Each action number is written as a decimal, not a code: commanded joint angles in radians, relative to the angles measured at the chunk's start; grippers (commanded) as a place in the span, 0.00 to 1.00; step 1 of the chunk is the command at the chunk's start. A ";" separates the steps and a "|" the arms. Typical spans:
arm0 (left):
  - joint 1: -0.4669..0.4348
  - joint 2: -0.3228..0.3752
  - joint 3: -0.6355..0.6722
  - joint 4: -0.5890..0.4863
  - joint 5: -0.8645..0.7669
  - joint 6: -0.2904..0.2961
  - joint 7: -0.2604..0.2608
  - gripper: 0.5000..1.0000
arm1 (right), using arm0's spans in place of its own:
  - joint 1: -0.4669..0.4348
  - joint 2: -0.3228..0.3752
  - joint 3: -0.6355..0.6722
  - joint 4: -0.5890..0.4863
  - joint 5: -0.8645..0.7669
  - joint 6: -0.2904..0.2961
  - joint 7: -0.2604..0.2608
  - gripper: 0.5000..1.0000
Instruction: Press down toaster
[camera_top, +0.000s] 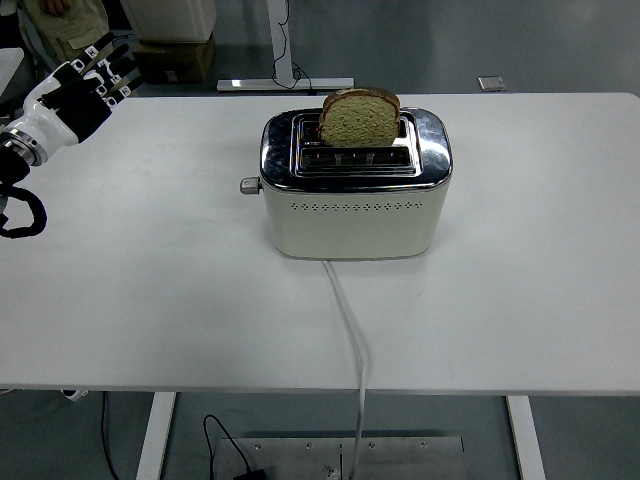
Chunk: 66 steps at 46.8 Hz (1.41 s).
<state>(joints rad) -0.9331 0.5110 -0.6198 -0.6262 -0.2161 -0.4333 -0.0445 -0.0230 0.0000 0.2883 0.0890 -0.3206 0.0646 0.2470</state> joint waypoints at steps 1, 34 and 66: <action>-0.018 0.004 0.002 -0.003 0.001 0.002 0.003 1.00 | 0.000 0.000 0.000 0.001 0.000 0.000 0.000 1.00; -0.142 0.256 0.057 -0.484 0.221 0.099 0.135 1.00 | 0.000 0.000 -0.001 0.001 -0.002 0.000 -0.002 1.00; -0.452 0.399 0.428 -0.599 0.524 -0.133 0.204 1.00 | 0.001 0.000 -0.001 0.001 0.000 0.000 -0.002 1.00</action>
<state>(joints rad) -1.3789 0.9055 -0.1921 -1.2243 0.2786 -0.5513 0.1594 -0.0214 0.0000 0.2868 0.0905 -0.3210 0.0647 0.2453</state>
